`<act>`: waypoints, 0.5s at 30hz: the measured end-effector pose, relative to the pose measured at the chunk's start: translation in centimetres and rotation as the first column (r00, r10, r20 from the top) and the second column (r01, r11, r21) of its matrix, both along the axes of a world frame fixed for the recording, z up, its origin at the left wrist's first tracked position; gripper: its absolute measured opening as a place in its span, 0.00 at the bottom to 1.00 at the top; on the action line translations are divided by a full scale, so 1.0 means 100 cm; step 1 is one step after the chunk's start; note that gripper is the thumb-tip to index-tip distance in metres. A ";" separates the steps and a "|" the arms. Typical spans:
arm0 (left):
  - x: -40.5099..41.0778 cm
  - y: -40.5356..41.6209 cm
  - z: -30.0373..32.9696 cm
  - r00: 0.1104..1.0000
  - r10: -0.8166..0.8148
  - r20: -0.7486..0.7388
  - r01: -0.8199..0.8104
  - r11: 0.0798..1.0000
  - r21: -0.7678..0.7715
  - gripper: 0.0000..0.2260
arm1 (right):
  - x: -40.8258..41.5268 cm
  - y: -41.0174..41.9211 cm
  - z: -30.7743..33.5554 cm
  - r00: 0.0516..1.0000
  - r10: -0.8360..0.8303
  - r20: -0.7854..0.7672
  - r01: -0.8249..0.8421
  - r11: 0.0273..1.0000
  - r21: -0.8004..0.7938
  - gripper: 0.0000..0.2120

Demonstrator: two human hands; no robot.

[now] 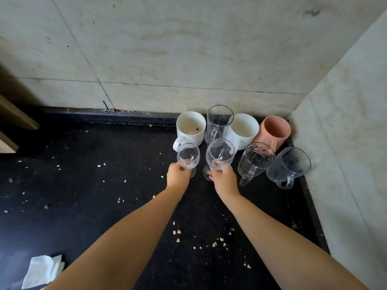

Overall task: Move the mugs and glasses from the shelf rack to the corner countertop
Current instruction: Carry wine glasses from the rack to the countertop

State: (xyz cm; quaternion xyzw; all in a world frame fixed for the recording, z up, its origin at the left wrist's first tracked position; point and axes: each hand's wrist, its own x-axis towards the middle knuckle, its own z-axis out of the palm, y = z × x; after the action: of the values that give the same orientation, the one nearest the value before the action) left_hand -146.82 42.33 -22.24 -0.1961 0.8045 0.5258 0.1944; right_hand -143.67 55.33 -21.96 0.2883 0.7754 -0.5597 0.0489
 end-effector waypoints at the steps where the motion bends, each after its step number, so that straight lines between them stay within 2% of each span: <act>1: 0.000 0.001 0.000 1.000 0.004 -0.003 -0.004 1.000 -0.005 0.13 | 0.000 0.000 0.000 1.000 0.009 -0.001 -0.009 1.000 0.001 0.11; 10: 0.006 -0.007 0.008 0.999 -0.039 -0.027 0.037 0.997 -0.063 0.09 | 0.001 -0.001 0.005 1.000 -0.003 0.012 0.003 1.000 0.005 0.10; 13: 0.018 -0.024 0.014 0.999 -0.030 -0.033 0.026 0.993 -0.115 0.14 | 0.013 -0.007 0.008 0.991 -0.115 0.074 0.114 0.993 0.017 0.10; 15: 0.029 -0.040 0.019 0.998 -0.032 -0.046 0.025 0.988 -0.154 0.14 | 0.023 -0.018 0.014 0.978 -0.106 0.179 0.111 0.994 -0.016 0.07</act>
State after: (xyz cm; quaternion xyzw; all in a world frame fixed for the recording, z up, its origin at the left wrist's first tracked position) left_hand -143.92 38.37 -20.33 -0.1860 0.8497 0.4643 0.1666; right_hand -141.35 53.52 -20.60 0.3781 0.7438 -0.5435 0.0910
